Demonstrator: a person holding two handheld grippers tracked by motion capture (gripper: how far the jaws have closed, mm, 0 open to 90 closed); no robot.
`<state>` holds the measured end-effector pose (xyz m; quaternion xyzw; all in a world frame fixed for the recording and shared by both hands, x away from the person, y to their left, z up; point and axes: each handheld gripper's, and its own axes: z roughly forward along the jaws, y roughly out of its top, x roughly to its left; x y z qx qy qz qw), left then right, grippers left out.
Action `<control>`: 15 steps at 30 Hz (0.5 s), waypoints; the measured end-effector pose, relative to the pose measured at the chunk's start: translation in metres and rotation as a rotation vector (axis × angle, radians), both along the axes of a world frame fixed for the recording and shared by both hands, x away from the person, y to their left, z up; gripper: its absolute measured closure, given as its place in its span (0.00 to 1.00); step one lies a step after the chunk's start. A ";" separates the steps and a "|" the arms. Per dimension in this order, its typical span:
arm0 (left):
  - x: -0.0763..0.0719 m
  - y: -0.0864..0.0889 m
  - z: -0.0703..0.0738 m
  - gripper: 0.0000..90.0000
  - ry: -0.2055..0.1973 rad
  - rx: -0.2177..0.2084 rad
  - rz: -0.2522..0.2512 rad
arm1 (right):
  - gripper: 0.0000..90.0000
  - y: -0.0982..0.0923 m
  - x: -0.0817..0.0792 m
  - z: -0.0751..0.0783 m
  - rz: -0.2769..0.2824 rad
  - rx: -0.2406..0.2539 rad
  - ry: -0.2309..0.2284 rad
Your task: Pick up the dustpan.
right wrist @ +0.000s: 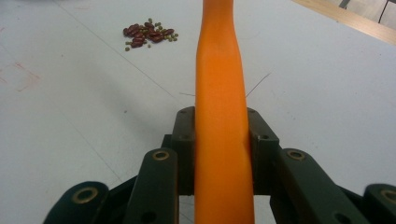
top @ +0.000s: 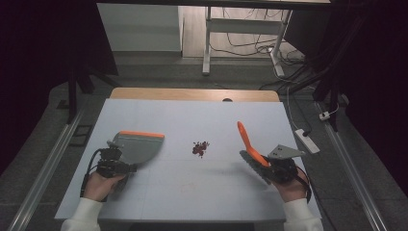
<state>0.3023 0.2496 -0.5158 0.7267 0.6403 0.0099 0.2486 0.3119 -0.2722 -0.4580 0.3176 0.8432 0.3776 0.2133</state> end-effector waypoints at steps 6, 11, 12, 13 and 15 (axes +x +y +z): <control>-0.001 0.005 0.000 0.69 -0.027 -0.012 0.011 | 0.78 0.000 0.000 0.000 -0.001 0.000 0.001; -0.001 0.008 0.001 0.69 -0.055 -0.020 0.020 | 0.78 0.000 0.000 0.000 0.000 -0.003 0.000; -0.002 0.009 0.001 0.69 -0.061 -0.019 0.019 | 0.78 0.000 0.000 0.000 0.001 -0.003 -0.001; -0.002 0.009 0.001 0.69 -0.065 -0.018 0.018 | 0.78 0.000 0.000 0.000 0.001 -0.003 -0.001; -0.002 0.009 0.001 0.69 -0.072 -0.014 0.017 | 0.78 0.000 0.000 0.000 -0.001 -0.003 0.000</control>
